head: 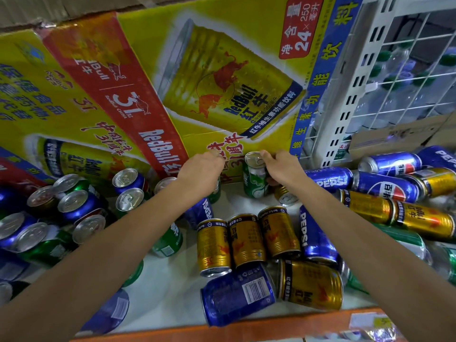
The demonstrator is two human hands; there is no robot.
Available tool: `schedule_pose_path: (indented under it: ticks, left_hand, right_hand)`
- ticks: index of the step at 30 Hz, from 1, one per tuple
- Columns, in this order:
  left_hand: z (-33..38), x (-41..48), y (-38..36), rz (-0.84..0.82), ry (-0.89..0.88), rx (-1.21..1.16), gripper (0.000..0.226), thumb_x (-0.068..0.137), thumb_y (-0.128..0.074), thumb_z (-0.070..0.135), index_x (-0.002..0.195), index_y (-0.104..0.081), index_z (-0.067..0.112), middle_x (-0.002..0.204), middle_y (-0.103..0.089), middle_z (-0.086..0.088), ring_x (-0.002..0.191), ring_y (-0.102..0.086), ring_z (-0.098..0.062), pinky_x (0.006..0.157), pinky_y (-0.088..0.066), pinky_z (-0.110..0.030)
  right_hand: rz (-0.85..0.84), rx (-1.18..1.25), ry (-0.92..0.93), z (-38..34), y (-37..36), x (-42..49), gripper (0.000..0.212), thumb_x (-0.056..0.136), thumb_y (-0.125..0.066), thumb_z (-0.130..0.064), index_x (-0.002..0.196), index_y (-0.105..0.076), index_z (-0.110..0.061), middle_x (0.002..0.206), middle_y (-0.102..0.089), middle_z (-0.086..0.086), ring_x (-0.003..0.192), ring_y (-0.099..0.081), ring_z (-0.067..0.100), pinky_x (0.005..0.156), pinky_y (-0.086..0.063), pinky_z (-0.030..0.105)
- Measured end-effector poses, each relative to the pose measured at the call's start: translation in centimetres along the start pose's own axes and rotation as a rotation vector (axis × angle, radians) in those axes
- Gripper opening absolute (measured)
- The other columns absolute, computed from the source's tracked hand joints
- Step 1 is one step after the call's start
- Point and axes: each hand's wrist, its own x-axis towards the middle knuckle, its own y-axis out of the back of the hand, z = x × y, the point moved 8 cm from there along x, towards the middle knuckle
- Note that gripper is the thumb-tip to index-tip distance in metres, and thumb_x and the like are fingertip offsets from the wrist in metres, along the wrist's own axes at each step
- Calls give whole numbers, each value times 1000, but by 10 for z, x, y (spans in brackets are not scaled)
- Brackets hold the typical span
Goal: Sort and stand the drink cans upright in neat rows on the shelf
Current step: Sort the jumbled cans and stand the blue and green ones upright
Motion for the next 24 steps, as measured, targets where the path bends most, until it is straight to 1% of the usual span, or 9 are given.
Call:
schedule_pose_path:
  ticks: [3, 5, 7, 9, 12, 15, 17, 19, 24]
  left_hand:
    - [-7, -9, -3, 34, 39, -69, 45, 84, -68, 13, 126, -53, 9, 127, -51, -8, 112, -54, -25, 87, -50, -34]
    - [-5, -22, 6, 79, 48, -128, 49, 88, -64, 23, 133, -49, 13, 134, -48, -6, 121, -48, -24, 95, -48, -37]
    - [5, -40, 17, 122, 8, -214, 48, 91, -59, 31, 136, -47, 19, 136, -46, -1, 126, -43, -21, 100, -43, -35]
    - [20, -58, 21, 97, -65, -283, 44, 93, -55, 35, 135, -48, 25, 134, -48, 5, 121, -47, -16, 96, -44, -31]
    - [37, -79, 6, -46, -140, -322, 41, 94, -52, 35, 134, -49, 29, 129, -52, 5, 112, -53, -13, 92, -45, -31]
    - [39, -93, -12, -133, -94, -260, 46, 94, -47, 28, 140, -41, 33, 136, -43, 8, 119, -50, -14, 93, -46, -32]
    - [35, -103, -23, -198, -45, -242, 52, 92, -49, 28, 142, -36, 35, 139, -36, 9, 117, -51, -16, 94, -46, -33]
    - [33, -113, -35, -262, -24, -258, 59, 90, -52, 29, 144, -31, 35, 143, -30, 8, 118, -50, -18, 96, -45, -34]
    - [33, -131, -56, -363, 0, -337, 81, 88, -61, 29, 150, -9, 34, 153, -3, 10, 125, -42, -15, 93, -36, -22]
  right_hand:
    - [-86, -40, 72, -2, 4, -14, 38, 99, -40, -37, 99, -57, -3, 97, -64, 17, 88, -64, 33, 80, -52, 44]
    - [-97, -126, 153, -3, 12, -23, 27, 98, -41, -20, 109, -59, -3, 102, -64, 17, 97, -60, 34, 78, -47, 35]
    - [-101, -211, 231, -3, 21, -32, 35, 91, -44, -3, 124, -56, -6, 120, -62, 16, 111, -56, 32, 88, -45, 33]
    - [-141, -293, 286, 0, 25, -42, 50, 84, -48, 4, 131, -53, -10, 132, -56, 11, 120, -51, 29, 94, -40, 29]
    - [-253, -525, 356, 12, 17, -52, 63, 82, -56, 0, 141, -41, -14, 147, -39, 8, 133, -36, 26, 105, -27, 27]
    - [-294, -669, 379, 33, 3, -50, 68, 83, -58, -5, 144, -36, -24, 150, -26, 8, 138, -25, 31, 113, -24, 37]
    - [-219, -688, 426, 35, 0, -48, 57, 86, -57, -8, 136, -47, -33, 144, -32, 4, 133, -32, 33, 108, -34, 44]
    - [-126, -735, 457, 31, 3, -47, 43, 90, -55, -12, 127, -57, -35, 134, -43, 0, 123, -44, 30, 96, -40, 43]
    - [-26, -761, 542, 23, 7, -47, 40, 93, -52, -12, 124, -59, -36, 125, -56, -4, 107, -58, 28, 85, -46, 38]
